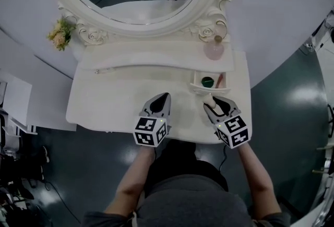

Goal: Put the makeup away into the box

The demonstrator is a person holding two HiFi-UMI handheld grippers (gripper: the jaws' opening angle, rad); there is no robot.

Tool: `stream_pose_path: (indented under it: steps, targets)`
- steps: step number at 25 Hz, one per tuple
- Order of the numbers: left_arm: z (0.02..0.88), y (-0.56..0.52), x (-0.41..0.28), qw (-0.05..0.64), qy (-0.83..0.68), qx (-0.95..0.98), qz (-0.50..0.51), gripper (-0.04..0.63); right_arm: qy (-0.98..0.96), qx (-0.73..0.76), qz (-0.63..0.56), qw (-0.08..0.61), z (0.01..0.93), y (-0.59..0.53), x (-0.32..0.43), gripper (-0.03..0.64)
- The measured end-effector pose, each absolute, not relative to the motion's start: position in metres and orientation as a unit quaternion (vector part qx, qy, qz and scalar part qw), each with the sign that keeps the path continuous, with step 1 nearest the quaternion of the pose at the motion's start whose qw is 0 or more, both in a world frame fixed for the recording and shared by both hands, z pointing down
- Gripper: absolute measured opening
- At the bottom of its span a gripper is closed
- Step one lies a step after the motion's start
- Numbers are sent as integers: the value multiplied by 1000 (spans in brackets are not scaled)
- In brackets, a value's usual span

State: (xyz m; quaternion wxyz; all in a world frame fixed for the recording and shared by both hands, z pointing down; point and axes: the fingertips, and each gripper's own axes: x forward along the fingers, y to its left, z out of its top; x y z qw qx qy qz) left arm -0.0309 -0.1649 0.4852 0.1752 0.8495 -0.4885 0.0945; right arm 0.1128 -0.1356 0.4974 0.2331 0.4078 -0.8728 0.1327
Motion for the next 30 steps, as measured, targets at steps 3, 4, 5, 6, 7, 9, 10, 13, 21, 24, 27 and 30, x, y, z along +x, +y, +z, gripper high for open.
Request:
stream_pose_path:
  steps: [3,4,5,6,7,9,10,13,21,24,27,30]
  targets:
    - [483,-170,-26,172,-480,855,91,6,-873,416,129,221,485,-143,112,158]
    - [482,-172,-25,171,-477,857,90,6,-873,418,126,219,480,-145,111,158]
    - [481,-174,-23,171,-475,859,90,6,-873,420,122,218,476,-147,111,158]
    - [480,-176,-21,170,-472,860,90,6,-873,421,118,218,473,-150,111,158]
    - [479,-178,-20,169,-469,862,89,6,-873,423,114,217,469,-153,111,158]
    - [476,-182,-16,168,-463,866,86,6,-872,426,107,216,462,-160,111,158]
    - [475,-184,-15,167,-461,867,85,6,-872,428,103,216,459,-164,112,158]
    - [473,-191,-11,166,-456,871,83,6,-870,432,94,215,451,-174,114,158]
    - [474,-204,-9,169,-447,875,81,6,-868,438,79,221,441,-199,112,158]
    - [477,-209,-11,172,-449,873,82,6,-866,438,82,225,446,-207,112,158]
    - [479,-214,-16,175,-452,871,82,6,-865,435,84,233,452,-215,110,158]
    - [482,-218,-20,180,-455,868,83,6,-864,433,89,242,459,-221,110,158]
